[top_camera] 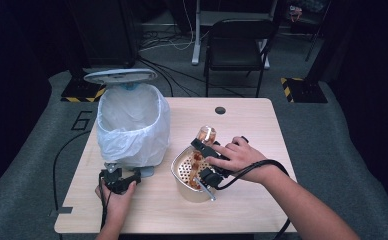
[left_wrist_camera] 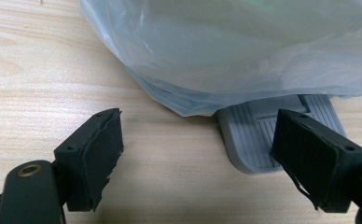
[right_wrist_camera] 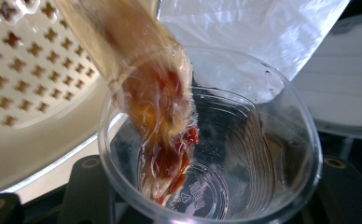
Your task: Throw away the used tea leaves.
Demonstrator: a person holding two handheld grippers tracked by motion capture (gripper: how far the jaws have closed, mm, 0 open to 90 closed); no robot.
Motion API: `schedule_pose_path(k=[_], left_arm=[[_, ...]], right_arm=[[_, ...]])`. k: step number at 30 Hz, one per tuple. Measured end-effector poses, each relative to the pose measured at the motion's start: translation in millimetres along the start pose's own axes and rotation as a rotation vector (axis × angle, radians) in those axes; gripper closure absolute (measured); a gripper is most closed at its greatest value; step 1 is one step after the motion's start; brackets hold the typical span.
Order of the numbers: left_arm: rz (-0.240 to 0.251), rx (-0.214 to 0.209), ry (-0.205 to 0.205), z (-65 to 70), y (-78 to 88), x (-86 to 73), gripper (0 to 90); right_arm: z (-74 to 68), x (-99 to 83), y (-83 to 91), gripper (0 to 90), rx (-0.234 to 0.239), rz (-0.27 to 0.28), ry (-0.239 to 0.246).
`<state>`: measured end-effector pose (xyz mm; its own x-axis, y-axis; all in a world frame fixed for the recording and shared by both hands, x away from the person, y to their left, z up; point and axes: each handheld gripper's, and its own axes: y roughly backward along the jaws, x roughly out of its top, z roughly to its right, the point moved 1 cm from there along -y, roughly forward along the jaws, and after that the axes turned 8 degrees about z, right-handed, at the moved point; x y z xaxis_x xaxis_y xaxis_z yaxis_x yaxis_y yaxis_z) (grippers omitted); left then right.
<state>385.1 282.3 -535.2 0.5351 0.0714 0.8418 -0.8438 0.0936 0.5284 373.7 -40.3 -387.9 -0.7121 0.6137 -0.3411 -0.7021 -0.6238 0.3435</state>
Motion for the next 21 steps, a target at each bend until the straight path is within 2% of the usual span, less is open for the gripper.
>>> schedule_pose_path(k=[1, 2, 3, 4, 6, 7, 8, 9, 10, 12, 18, 21], left_arm=[[0.000, 0.000, 0.000, 0.0, 0.0, 0.0, 16.2], [-0.020, -0.007, -0.003, -0.2, 1.0, -0.2, 16.2], [0.016, 0.002, 0.021, 1.5, -1.1, -0.2, 16.2], [0.004, -0.004, 0.028, 1.9, -0.6, -0.5, 16.2], [0.018, 0.002, 0.025, 1.7, -1.2, -0.2, 16.2], [0.002, -0.004, 0.030, 2.0, -0.5, -0.5, 16.2], [0.005, -0.009, 0.034, 2.3, -0.6, -0.5, 16.2], [0.001, -0.005, 0.027, 1.8, -0.5, -0.5, 16.2], [0.003, -0.005, 0.030, 2.0, -0.6, -0.5, 16.2], [0.003, -0.004, 0.031, 2.1, -0.6, -0.6, 16.2], [0.003, -0.004, 0.029, 2.0, -0.6, -0.5, 16.2], [0.003, -0.005, 0.030, 2.0, -0.6, -0.6, 16.2]], right_arm=[[-1.1, 1.1, 0.4, 40.6, 0.001, -0.009, 0.018], [-2.9, 2.2, 0.6, 40.6, -0.006, -0.018, 0.035], [-4.5, 3.1, 0.6, 40.6, -0.004, -0.026, 0.055], [-7.9, 4.2, -0.6, 40.6, 0.018, -0.022, 0.105], [-13.3, 6.4, -3.0, 40.5, -0.014, -0.013, 0.182], [-20.5, 6.9, -3.4, 40.5, -0.059, -0.031, 0.170], [-23.4, 6.9, -3.3, 40.4, -0.079, -0.043, 0.192], [-28.2, 7.6, -2.6, 40.3, -0.094, -0.064, 0.173], [-29.7, 7.7, -3.5, 40.3, -0.097, -0.053, 0.191], [-30.3, 6.9, -3.8, 40.4, -0.050, -0.056, 0.225], [-30.2, 7.0, -4.3, 40.6, -0.081, -0.060, 0.211], [-30.4, 7.7, -5.1, 40.5, -0.061, -0.057, 0.216]])
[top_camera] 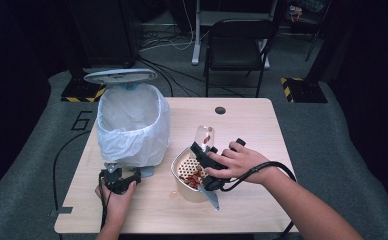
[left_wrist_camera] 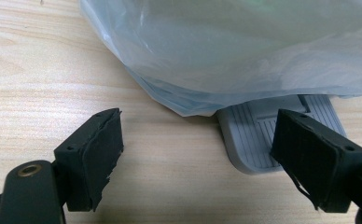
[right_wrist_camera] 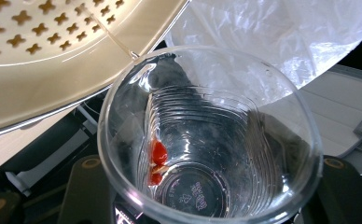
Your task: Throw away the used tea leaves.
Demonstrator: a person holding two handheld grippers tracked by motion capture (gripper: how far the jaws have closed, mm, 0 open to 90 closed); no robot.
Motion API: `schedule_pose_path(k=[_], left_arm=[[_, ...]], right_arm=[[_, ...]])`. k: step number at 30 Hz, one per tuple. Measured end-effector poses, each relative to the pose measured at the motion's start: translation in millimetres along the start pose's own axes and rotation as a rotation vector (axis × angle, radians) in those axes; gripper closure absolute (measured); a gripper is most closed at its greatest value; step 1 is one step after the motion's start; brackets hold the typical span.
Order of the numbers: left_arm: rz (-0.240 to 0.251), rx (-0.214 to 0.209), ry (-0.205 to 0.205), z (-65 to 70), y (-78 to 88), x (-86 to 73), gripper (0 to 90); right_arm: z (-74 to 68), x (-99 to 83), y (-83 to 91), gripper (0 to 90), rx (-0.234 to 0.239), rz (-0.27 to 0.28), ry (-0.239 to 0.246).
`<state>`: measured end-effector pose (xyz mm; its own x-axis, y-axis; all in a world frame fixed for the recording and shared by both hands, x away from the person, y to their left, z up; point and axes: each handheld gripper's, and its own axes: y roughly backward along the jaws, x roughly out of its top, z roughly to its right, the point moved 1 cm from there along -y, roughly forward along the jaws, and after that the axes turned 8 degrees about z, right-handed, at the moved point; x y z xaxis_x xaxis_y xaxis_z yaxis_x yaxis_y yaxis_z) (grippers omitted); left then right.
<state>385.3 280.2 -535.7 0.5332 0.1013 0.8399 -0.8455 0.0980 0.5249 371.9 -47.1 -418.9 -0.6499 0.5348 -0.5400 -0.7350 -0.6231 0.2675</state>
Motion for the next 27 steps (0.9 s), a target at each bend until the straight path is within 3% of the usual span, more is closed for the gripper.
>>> schedule_pose_path(k=[14, 27], left_arm=[[0.000, 0.000, -0.001, 0.0, 0.0, 0.0, 16.2], [0.000, 0.000, 0.000, 0.0, 0.0, 0.0, 16.2]], right_arm=[[0.5, 1.6, 0.1, 40.5, -0.006, 0.003, 0.060], [2.0, 2.0, -0.3, 40.4, -0.001, 0.001, 0.070]])
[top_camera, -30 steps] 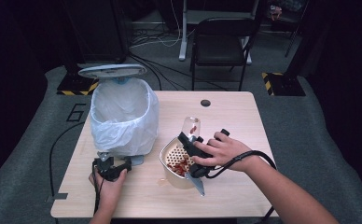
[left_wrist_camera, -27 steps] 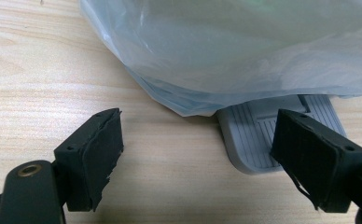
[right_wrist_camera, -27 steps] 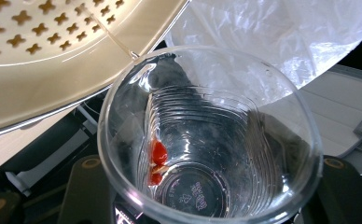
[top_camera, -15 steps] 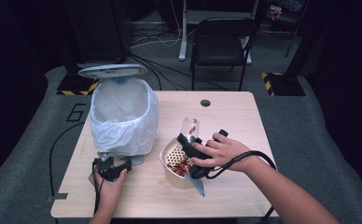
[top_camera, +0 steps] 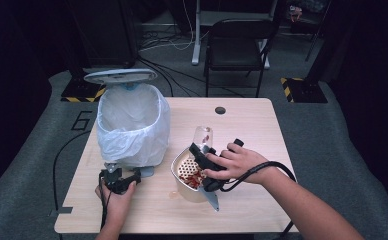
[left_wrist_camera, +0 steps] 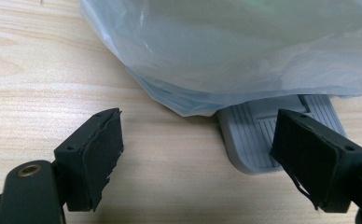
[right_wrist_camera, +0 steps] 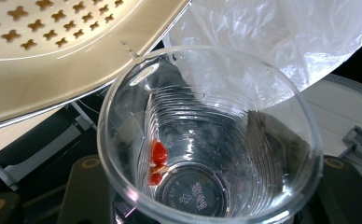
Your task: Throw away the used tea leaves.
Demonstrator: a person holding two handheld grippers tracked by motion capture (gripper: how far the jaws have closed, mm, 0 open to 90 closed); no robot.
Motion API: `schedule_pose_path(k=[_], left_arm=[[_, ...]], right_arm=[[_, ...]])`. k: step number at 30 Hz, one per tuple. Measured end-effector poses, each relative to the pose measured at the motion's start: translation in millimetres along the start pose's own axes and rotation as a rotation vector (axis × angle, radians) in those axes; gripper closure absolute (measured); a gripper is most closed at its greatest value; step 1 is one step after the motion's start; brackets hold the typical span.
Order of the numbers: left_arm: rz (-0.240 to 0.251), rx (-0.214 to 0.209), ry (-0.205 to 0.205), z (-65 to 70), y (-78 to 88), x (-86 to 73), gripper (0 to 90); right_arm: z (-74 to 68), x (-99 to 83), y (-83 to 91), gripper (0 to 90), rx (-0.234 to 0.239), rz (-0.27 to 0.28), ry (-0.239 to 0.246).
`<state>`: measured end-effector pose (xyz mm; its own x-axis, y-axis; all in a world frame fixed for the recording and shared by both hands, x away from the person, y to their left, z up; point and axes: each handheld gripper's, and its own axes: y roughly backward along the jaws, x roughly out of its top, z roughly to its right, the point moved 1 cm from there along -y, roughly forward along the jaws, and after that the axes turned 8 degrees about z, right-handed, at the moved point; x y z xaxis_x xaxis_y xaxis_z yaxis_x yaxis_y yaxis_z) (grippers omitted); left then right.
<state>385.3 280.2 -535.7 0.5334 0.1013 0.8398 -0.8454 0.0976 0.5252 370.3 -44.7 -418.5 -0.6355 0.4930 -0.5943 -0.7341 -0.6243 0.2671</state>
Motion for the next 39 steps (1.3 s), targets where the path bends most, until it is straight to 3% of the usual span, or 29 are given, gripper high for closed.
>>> schedule_pose_path(k=[5, 9, 10, 11, 12, 13, 14, 15, 17, 18, 20, 24, 25, 26, 29, 37, 39], left_arm=[[-0.008, 0.000, -0.010, -0.7, 0.5, 0.1, 16.2], [-0.001, 0.000, -0.001, -0.1, 0.1, 0.0, 16.2], [0.014, 0.006, -0.008, -0.5, -0.5, 0.3, 16.2], [0.016, 0.006, -0.006, -0.3, -0.6, 0.3, 16.2], [0.016, 0.006, -0.007, -0.4, -0.6, 0.3, 16.2], [0.014, 0.006, -0.007, -0.4, -0.6, 0.3, 16.2], [-0.002, 0.000, -0.002, -0.2, 0.1, 0.0, 16.2], [0.016, 0.006, -0.005, -0.3, -0.6, 0.3, 16.2], [-0.020, -0.001, -0.033, -2.3, 1.4, 0.5, 16.2], [-0.020, -0.001, -0.033, -2.3, 1.4, 0.5, 16.2], [0.018, 0.007, -0.002, -0.1, -0.8, 0.3, 16.2], [0.000, 0.000, 0.001, 0.1, 0.0, 0.0, 16.2], [0.000, 0.000, 0.001, 0.1, 0.0, 0.1, 16.2], [0.000, 0.000, 0.001, 0.1, 0.0, 0.1, 16.2], [0.000, 0.000, 0.002, 0.1, 0.0, 0.0, 16.2], [0.000, 0.000, 0.001, 0.1, 0.0, 0.0, 16.2], [0.000, 0.001, 0.000, 0.0, 0.0, 0.1, 16.2]], right_arm=[[3.2, -0.2, -0.2, 40.2, 0.008, 0.011, -0.010], [6.5, -2.1, -0.6, 40.2, 0.008, 0.017, -0.094], [9.3, -4.0, -1.4, 40.2, 0.022, 0.035, -0.095], [17.8, -8.5, -0.1, 40.2, 0.070, 0.038, -0.040], [17.6, -9.2, -0.5, 40.2, 0.068, 0.045, -0.070], [13.6, -8.1, -1.9, 40.2, 0.037, 0.054, -0.162], [13.4, -8.3, -2.4, 40.2, 0.028, 0.062, -0.216], [15.6, -9.9, -1.9, 40.2, 0.046, 0.064, -0.213], [19.7, -13.9, -2.0, 40.3, 0.078, 0.079, -0.206], [27.4, -18.8, -0.4, 40.2, 0.114, 0.073, -0.139], [30.4, -22.3, -0.1, 40.2, 0.127, 0.086, -0.187], [38.5, -30.6, -0.7, 40.3, 0.148, 0.122, -0.256], [25.7, -30.2, 4.2, 40.3, 0.177, 0.074, -0.437], [39.8, -35.0, 0.0, 40.3, 0.161, 0.135, -0.398], [43.4, -46.0, -0.4, 40.5, 0.172, 0.165, -0.634], [49.8, -73.9, -3.9, 40.5, 0.263, 0.246, -0.951], [50.6, -81.8, -4.3, 40.3, 0.295, 0.281, -1.094]])
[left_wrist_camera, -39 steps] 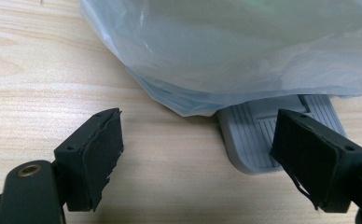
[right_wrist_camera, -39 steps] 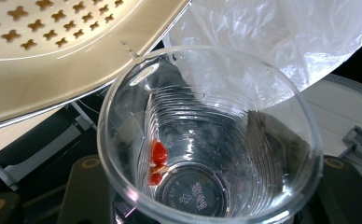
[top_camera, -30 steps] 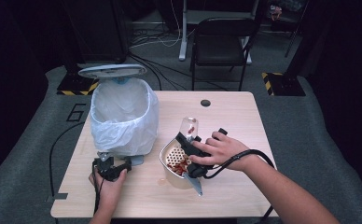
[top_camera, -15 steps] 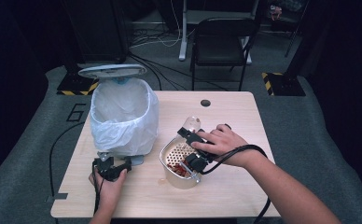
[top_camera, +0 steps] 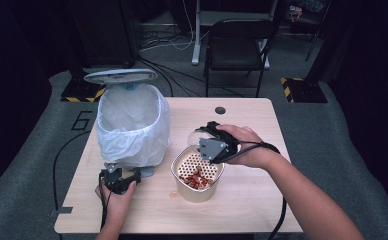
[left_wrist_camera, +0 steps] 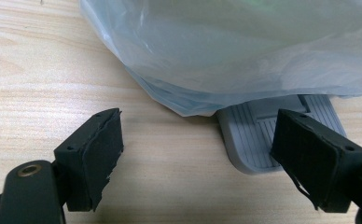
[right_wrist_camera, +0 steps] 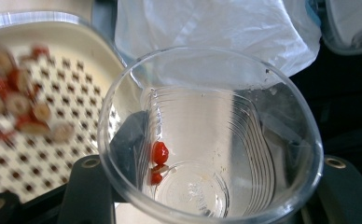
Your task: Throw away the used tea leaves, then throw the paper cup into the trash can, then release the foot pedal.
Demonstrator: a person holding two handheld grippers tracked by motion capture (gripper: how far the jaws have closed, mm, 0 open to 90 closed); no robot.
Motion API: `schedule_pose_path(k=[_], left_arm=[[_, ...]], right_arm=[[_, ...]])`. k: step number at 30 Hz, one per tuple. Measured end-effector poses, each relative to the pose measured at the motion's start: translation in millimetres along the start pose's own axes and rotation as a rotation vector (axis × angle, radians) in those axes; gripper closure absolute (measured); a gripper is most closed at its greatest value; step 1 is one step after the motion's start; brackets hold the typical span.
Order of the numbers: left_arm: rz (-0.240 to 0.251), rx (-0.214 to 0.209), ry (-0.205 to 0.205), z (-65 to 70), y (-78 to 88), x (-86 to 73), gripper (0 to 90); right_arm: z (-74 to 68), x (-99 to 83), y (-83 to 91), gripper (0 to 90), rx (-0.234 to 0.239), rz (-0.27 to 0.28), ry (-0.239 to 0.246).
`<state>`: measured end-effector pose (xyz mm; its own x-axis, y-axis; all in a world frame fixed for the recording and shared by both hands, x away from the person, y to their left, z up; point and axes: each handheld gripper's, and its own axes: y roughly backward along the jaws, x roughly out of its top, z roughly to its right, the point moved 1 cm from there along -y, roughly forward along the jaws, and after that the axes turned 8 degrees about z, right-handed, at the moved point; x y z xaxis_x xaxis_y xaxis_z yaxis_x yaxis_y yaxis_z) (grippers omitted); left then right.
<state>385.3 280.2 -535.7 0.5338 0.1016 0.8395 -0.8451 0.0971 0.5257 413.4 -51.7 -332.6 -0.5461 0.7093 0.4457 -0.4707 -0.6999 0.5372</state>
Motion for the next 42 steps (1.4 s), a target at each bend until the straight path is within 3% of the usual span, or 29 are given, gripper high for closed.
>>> schedule_pose_path(k=[4, 5, 11, 15, 19, 25, 27, 29, 31, 38, 41, 42], left_arm=[[-0.002, 0.000, -0.003, -0.2, 0.1, 0.0, 16.2], [-0.001, 0.000, -0.001, -0.1, 0.0, 0.0, 16.2], [-0.001, -0.001, -0.002, -0.2, 0.1, 0.0, 16.2], [0.016, 0.006, -0.009, -0.5, -0.6, 0.3, 16.2], [0.000, -0.001, -0.002, -0.1, 0.0, 0.0, 16.2], [0.009, -0.016, 0.008, 0.4, -0.4, -0.2, 16.2], [0.000, -0.002, 0.001, 0.0, 0.1, 0.0, 16.2], [-0.014, -0.002, -0.021, -1.5, 1.0, 0.2, 16.2], [0.001, -0.001, 0.001, 0.0, -0.1, -0.1, 16.2], [0.008, -0.004, -0.009, -0.8, -0.4, 0.1, 16.1], [0.009, -0.003, -0.005, -0.3, -0.2, 0.2, 16.1], [-0.011, -0.001, -0.031, -2.2, 1.0, 0.5, 16.2]], right_arm=[[11.2, -5.7, 2.8, 40.3, 0.044, 0.071, -0.177], [14.6, -7.8, 3.2, 40.3, 0.060, 0.092, -0.242], [27.1, -16.1, 3.7, 39.8, 0.153, 0.143, -0.540], [36.1, -18.9, 1.5, 39.7, 0.171, 0.176, -0.682], [41.3, -19.0, 0.0, 39.5, 0.179, 0.183, -0.746], [50.8, -17.5, -1.7, 39.1, 0.172, 0.183, -0.797], [54.1, -16.6, -1.0, 39.1, 0.173, 0.184, -0.815], [58.5, -15.6, 0.3, 39.1, 0.173, 0.188, -0.826], [62.5, -14.5, 1.9, 39.1, 0.171, 0.200, -0.837], [80.7, -10.9, 6.8, 39.2, 0.185, 0.217, -0.885], [87.0, -7.7, 7.2, 39.2, 0.182, 0.223, -0.884], [88.3, -6.8, 6.8, 39.2, 0.184, 0.224, -0.882]])
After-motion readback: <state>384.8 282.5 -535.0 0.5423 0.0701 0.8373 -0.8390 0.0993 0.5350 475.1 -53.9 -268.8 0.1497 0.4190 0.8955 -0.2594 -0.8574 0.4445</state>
